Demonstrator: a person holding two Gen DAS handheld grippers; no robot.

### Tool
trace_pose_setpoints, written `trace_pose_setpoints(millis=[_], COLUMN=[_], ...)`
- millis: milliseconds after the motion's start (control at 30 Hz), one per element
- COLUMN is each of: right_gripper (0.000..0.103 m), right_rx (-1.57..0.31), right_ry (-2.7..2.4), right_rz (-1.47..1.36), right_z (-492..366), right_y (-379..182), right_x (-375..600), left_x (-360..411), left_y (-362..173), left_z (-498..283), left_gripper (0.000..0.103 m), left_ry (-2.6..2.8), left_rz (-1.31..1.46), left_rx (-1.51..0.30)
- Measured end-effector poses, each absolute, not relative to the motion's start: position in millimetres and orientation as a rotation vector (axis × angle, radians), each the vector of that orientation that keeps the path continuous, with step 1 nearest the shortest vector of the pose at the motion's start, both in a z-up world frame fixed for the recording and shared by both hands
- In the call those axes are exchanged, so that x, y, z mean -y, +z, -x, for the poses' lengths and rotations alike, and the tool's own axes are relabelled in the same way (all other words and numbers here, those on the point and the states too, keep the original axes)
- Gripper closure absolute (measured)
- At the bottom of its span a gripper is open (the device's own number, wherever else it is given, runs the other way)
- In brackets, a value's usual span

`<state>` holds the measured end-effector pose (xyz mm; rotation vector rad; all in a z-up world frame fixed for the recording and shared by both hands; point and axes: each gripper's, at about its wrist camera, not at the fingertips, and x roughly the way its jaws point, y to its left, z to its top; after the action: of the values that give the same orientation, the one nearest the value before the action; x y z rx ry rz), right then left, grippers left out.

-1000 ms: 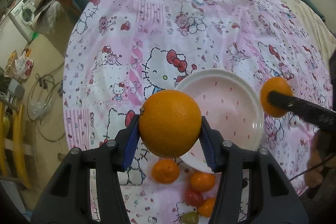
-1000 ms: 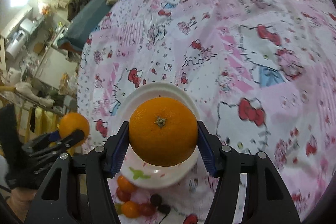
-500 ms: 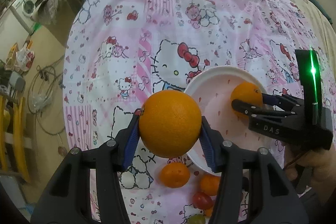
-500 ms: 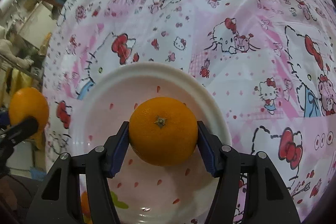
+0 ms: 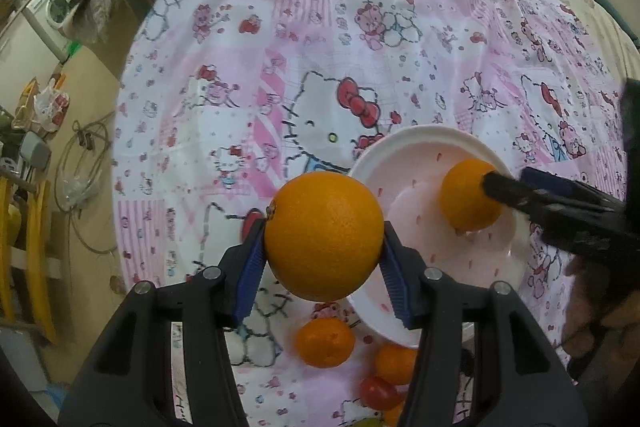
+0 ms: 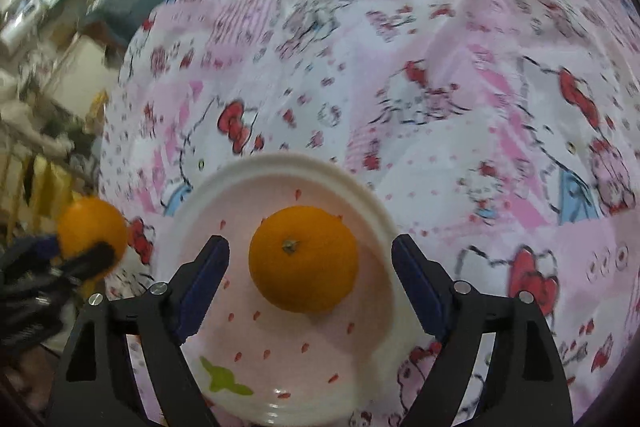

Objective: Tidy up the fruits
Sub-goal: 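Lower the right tool's orange onto the white plate and open while the left tool carries its orange, then lower the large orange onto the plate beside the other and open the left tool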

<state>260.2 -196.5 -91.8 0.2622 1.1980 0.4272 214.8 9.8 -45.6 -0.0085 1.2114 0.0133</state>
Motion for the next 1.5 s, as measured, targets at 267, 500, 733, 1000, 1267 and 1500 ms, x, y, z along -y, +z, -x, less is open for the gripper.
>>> trace_pose_setpoints(millis=[267, 500, 733, 1000, 1267, 1500], right_gripper=[0.017, 0.017, 0.017, 0.017, 0.017, 0.017], right_rx=[-1.138, -1.128, -1.110, -1.093, -1.080, -1.071], right_ry=[0.389, 0.327, 0.304, 0.305, 0.311, 0.319], right_rz=[-0.402, -0.412, -0.412, -0.399, -0.387, -0.394], right_z=[-227, -196, -178, -175, -177, -174], right_y=[-58, -49, -42, -35, -31, -28], right_x=[255, 293, 305, 307, 302, 299], left_x=[31, 53, 48, 49, 40, 24], left_y=[-68, -88, -106, -105, -82, -51], left_z=[-230, -246, -249, -249, -241, -217], left_gripper=[0.053, 0.053, 0.051, 0.029, 0.016, 0.016], left_ry=[-0.069, -0.103, -0.083, -0.056, -0.057, -0.044], left_rz=[-0.026, -0.045, 0.004, -0.014, -0.027, 0.007], left_rx=[-1.236, -1.261, -1.306, -1.309, -1.219, -1.135])
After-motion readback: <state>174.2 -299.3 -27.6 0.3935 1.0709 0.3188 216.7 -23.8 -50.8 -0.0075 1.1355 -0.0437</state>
